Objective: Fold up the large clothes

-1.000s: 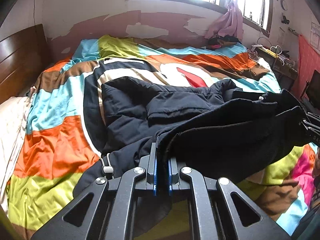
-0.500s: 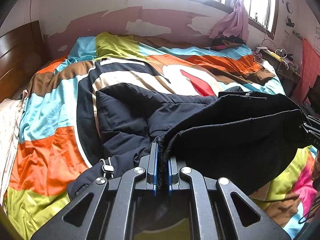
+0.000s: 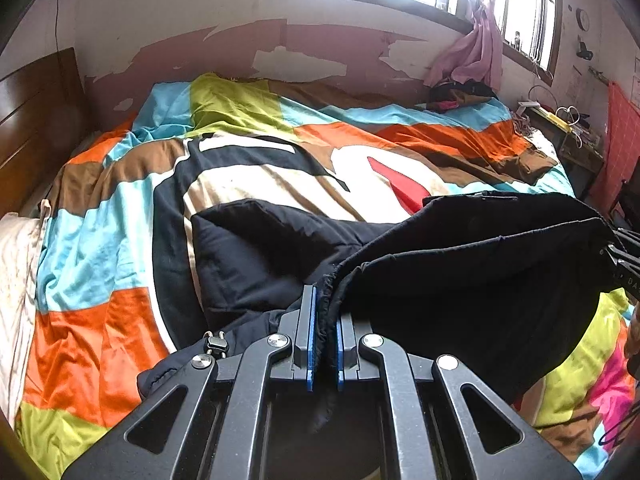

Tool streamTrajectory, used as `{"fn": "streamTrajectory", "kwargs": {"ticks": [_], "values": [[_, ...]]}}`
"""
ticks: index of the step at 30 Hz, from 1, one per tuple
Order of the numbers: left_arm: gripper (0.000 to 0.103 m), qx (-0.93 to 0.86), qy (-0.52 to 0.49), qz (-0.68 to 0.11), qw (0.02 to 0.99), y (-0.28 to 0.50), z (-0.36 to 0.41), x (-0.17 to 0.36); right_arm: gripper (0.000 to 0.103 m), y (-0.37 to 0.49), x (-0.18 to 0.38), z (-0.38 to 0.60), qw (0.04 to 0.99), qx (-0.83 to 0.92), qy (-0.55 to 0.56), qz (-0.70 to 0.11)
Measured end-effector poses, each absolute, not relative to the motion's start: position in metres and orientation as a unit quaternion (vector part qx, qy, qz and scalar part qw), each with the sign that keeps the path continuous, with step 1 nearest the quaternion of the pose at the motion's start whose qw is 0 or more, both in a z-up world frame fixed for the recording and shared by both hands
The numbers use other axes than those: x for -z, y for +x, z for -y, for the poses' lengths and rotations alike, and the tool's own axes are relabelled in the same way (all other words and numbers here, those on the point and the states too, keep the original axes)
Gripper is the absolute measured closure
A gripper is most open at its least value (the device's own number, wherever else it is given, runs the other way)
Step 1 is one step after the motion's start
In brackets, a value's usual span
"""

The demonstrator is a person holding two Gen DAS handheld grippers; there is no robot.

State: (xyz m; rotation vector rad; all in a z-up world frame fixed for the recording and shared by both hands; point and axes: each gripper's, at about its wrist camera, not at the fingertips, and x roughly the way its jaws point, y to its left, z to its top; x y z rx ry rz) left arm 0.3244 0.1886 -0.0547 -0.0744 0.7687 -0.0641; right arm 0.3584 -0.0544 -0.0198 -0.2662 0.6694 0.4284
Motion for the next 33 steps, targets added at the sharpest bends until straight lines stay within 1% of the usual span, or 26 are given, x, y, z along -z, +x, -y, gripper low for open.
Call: {"fn": "streamTrajectory", "kwargs": {"ticks": [18, 23, 33], "values": [[0.097, 0.031, -0.013, -0.373, 0.927, 0.367, -0.188, 0.048, 0.093, 0.405, 0.022, 0.053, 0.917, -0.196, -0.116, -0.328], [0.097, 0.031, -0.004, -0.383, 0.923, 0.384, -0.187, 0.059, 0.093, 0.424, 0.032, 0.055, 0.913, -0.193, -0.11, -0.343], [0.097, 0.024, -0.022, -0.422, 0.906, 0.422, -0.199, 0.093, 0.093, 0.467, 0.06, 0.046, 0.893, -0.192, -0.115, -0.391]]}}
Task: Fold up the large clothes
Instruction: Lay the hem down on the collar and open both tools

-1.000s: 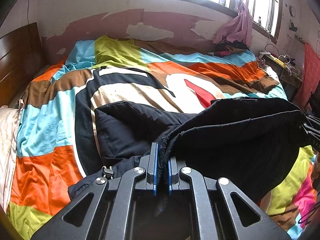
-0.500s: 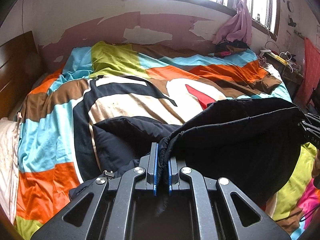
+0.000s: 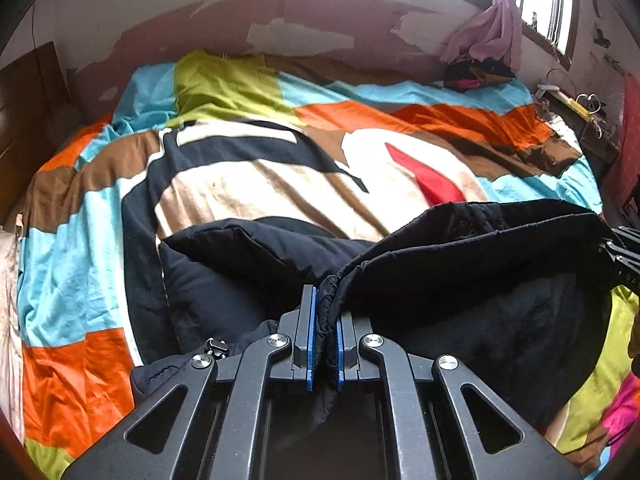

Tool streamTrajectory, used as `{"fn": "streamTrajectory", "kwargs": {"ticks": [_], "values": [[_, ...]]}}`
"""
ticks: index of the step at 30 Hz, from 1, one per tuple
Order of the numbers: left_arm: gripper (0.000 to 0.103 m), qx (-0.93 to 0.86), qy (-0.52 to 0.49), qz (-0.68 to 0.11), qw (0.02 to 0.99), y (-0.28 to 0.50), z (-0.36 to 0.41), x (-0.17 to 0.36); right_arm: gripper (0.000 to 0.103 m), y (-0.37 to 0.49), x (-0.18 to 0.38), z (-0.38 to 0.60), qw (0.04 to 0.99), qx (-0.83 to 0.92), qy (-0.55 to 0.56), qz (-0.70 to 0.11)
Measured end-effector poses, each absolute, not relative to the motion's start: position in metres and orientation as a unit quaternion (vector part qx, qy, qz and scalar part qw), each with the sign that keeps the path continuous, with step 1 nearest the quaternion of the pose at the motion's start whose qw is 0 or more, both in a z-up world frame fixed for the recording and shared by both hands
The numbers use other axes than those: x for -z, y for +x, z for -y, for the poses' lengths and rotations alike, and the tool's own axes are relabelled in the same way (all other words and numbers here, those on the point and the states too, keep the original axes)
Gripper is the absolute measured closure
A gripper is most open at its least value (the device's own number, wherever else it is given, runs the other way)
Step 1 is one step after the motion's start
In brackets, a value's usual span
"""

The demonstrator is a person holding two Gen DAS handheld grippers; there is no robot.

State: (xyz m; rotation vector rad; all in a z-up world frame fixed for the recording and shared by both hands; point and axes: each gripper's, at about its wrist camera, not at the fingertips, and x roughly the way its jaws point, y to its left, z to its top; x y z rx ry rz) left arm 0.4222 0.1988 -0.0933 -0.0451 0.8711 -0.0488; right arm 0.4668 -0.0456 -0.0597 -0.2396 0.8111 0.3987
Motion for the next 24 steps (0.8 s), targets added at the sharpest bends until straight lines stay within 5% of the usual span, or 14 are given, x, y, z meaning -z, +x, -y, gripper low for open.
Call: {"fn": "streamTrajectory", "kwargs": {"ticks": [24], "values": [[0.089, 0.031, -0.016, -0.455, 0.89, 0.46, -0.208, 0.13, 0.086, 0.53, 0.112, 0.057, 0.852, -0.208, -0.051, -0.478]]}}
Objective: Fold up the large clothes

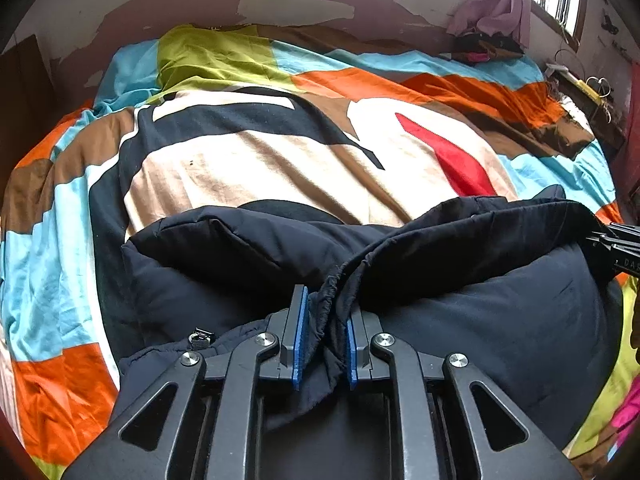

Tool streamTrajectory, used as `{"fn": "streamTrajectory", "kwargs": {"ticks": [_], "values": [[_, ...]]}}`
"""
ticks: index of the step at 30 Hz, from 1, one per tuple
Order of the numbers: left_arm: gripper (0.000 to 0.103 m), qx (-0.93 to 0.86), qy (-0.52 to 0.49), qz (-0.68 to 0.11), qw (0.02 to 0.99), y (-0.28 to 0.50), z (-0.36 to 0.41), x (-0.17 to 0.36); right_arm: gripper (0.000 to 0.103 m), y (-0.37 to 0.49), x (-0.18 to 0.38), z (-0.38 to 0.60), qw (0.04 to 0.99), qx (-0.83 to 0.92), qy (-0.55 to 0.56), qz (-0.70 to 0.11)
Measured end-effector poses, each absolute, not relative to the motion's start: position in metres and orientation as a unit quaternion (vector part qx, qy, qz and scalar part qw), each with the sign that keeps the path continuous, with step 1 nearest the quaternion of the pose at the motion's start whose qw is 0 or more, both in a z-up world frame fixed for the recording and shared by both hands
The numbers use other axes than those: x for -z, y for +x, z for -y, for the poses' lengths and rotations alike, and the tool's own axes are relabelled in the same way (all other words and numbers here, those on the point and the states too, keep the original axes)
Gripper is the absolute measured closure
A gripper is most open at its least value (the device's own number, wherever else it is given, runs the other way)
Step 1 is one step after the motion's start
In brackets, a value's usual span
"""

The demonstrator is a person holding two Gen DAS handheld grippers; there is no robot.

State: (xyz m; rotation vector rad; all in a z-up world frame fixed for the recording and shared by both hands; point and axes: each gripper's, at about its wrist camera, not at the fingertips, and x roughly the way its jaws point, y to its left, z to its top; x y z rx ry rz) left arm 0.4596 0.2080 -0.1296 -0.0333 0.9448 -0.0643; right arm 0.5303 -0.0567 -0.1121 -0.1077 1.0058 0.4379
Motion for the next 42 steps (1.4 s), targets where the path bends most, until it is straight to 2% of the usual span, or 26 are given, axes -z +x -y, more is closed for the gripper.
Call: {"fn": "streamTrajectory", "kwargs": {"ticks": [7, 10, 14, 15, 17, 18, 19, 23, 26, 29, 35, 38, 42], "values": [[0.081, 0.02, 0.005, -0.43, 0.903, 0.451, -0.208, 0.113, 0.079, 0.527, 0.098, 0.062, 0.859, -0.216, -0.029, -0.464], [0.076, 0.019, -0.008, -0.413, 0.911, 0.45, -0.215, 0.102, 0.076, 0.529, 0.09, 0.065, 0.858, -0.221, -0.014, -0.463], [0.074, -0.001, -0.056, -0.376, 0.925, 0.449, -0.239, 0.08, 0.074, 0.535, 0.08, 0.073, 0.854, -0.233, 0.02, -0.465], [0.074, -0.002, -0.068, -0.369, 0.927, 0.448, -0.244, 0.076, 0.07, 0.539, 0.078, 0.078, 0.849, -0.238, 0.048, -0.468], [0.074, -0.004, -0.091, -0.354, 0.931, 0.443, -0.256, 0.067, 0.056, 0.546, 0.075, 0.092, 0.847, -0.229, 0.099, -0.47], [0.074, -0.003, -0.097, -0.35, 0.932, 0.441, -0.259, 0.064, 0.042, 0.547, 0.072, 0.098, 0.849, -0.223, 0.12, -0.464], [0.074, -0.001, -0.101, -0.346, 0.933, 0.438, -0.262, 0.06, 0.036, 0.549, 0.067, 0.107, 0.853, -0.215, 0.143, -0.454], [0.074, 0.024, -0.099, -0.335, 0.937, 0.414, -0.26, 0.054, 0.035, 0.537, 0.045, 0.126, 0.866, -0.207, 0.177, -0.42], [0.07, 0.057, -0.085, -0.342, 0.934, 0.395, -0.242, 0.064, 0.034, 0.501, 0.029, 0.109, 0.891, -0.228, 0.117, -0.373], [0.07, 0.069, -0.041, -0.369, 0.926, 0.39, -0.215, 0.088, 0.034, 0.465, 0.035, 0.077, 0.893, -0.267, 0.048, -0.36], [0.07, 0.032, -0.006, -0.409, 0.912, 0.408, -0.204, 0.126, 0.036, 0.448, 0.074, 0.011, 0.864, -0.315, -0.029, -0.392], [0.07, 0.014, -0.028, -0.415, 0.909, 0.419, -0.225, 0.133, 0.038, 0.468, 0.094, 0.001, 0.865, -0.283, -0.058, -0.41], [0.07, -0.006, -0.059, -0.422, 0.905, 0.435, -0.255, 0.137, 0.038, 0.509, 0.112, 0.045, 0.871, -0.223, 0.006, -0.438]]}}
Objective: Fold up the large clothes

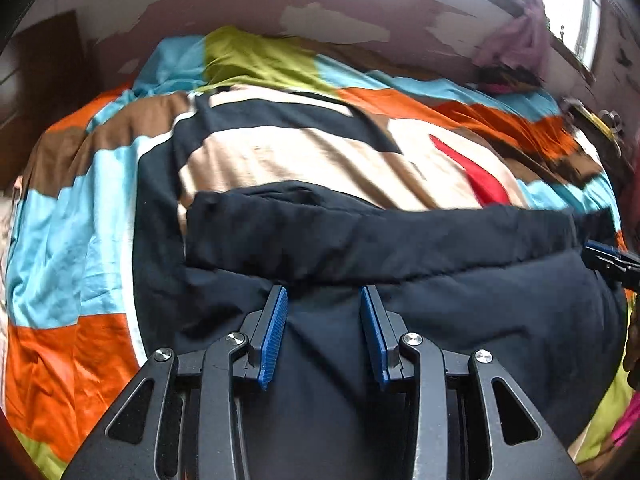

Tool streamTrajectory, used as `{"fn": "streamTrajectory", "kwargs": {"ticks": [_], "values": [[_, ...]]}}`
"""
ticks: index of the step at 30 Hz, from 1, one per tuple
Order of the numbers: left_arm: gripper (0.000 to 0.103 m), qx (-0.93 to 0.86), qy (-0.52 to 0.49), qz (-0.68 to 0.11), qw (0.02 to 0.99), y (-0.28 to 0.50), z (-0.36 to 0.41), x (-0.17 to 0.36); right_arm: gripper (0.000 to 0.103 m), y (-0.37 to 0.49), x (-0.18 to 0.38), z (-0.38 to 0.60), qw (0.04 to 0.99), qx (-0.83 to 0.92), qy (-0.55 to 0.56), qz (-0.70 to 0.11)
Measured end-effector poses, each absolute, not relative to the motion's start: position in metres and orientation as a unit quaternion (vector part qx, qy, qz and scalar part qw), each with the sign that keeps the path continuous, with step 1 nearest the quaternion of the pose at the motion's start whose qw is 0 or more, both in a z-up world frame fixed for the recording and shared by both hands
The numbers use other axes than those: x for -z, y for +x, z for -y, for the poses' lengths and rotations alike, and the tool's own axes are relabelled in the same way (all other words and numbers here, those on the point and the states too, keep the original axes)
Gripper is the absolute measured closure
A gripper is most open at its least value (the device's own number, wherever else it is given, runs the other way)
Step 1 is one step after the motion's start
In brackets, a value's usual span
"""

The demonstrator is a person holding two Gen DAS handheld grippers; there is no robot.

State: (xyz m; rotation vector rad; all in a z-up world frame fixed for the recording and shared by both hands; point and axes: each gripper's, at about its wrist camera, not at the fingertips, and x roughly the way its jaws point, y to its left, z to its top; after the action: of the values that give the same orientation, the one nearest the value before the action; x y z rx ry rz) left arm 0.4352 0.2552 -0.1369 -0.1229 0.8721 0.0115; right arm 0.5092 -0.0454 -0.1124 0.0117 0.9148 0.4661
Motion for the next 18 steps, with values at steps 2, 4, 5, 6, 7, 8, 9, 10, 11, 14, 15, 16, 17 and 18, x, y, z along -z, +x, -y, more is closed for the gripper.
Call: {"fn": "streamTrajectory", "kwargs": {"ticks": [2, 4, 5, 6, 7, 8, 9, 10, 11, 14, 15, 16, 17, 18], "values": [[0.07, -0.011, -0.066, -0.427, 0.902, 0.441, -0.263, 0.14, 0.043, 0.528, 0.123, 0.071, 0.866, -0.2, 0.046, -0.456], [0.07, -0.014, -0.062, -0.429, 0.901, 0.444, -0.265, 0.142, 0.049, 0.536, 0.128, 0.086, 0.866, -0.187, 0.056, -0.461], [0.07, -0.016, -0.056, -0.43, 0.901, 0.445, -0.264, 0.144, 0.051, 0.54, 0.131, 0.092, 0.865, -0.182, 0.062, -0.463], [0.07, -0.018, -0.047, -0.431, 0.901, 0.447, -0.262, 0.147, 0.054, 0.541, 0.133, 0.096, 0.864, -0.181, 0.067, -0.465], [0.069, -0.019, -0.042, -0.431, 0.901, 0.448, -0.262, 0.148, 0.055, 0.543, 0.135, 0.1, 0.862, -0.182, 0.072, -0.469], [0.069, -0.02, -0.037, -0.433, 0.901, 0.45, -0.261, 0.151, 0.056, 0.547, 0.138, 0.102, 0.86, -0.18, 0.071, -0.472], [0.069, -0.021, -0.034, -0.434, 0.9, 0.451, -0.261, 0.153, 0.057, 0.545, 0.139, 0.104, 0.861, -0.178, 0.066, -0.473], [0.069, -0.021, -0.036, -0.435, 0.899, 0.451, -0.262, 0.153, 0.057, 0.545, 0.139, 0.104, 0.861, -0.177, 0.059, -0.473], [0.069, -0.021, -0.038, -0.435, 0.9, 0.45, -0.263, 0.153, 0.057, 0.545, 0.139, 0.102, 0.863, -0.175, 0.046, -0.472], [0.069, -0.023, -0.032, -0.435, 0.899, 0.447, -0.268, 0.151, 0.057, 0.541, 0.137, 0.095, 0.867, -0.166, 0.013, -0.469], [0.069, -0.023, -0.031, -0.436, 0.899, 0.446, -0.269, 0.15, 0.057, 0.54, 0.136, 0.095, 0.868, -0.164, 0.008, -0.468], [0.069, -0.025, -0.031, -0.437, 0.899, 0.444, -0.272, 0.149, 0.057, 0.539, 0.136, 0.098, 0.868, -0.164, 0.009, -0.469], [0.069, -0.029, -0.032, -0.437, 0.899, 0.442, -0.275, 0.148, 0.057, 0.539, 0.136, 0.101, 0.867, -0.163, 0.011, -0.471], [0.069, -0.034, -0.032, -0.436, 0.899, 0.441, -0.276, 0.147, 0.057, 0.538, 0.137, 0.104, 0.866, -0.163, 0.013, -0.472]]}}
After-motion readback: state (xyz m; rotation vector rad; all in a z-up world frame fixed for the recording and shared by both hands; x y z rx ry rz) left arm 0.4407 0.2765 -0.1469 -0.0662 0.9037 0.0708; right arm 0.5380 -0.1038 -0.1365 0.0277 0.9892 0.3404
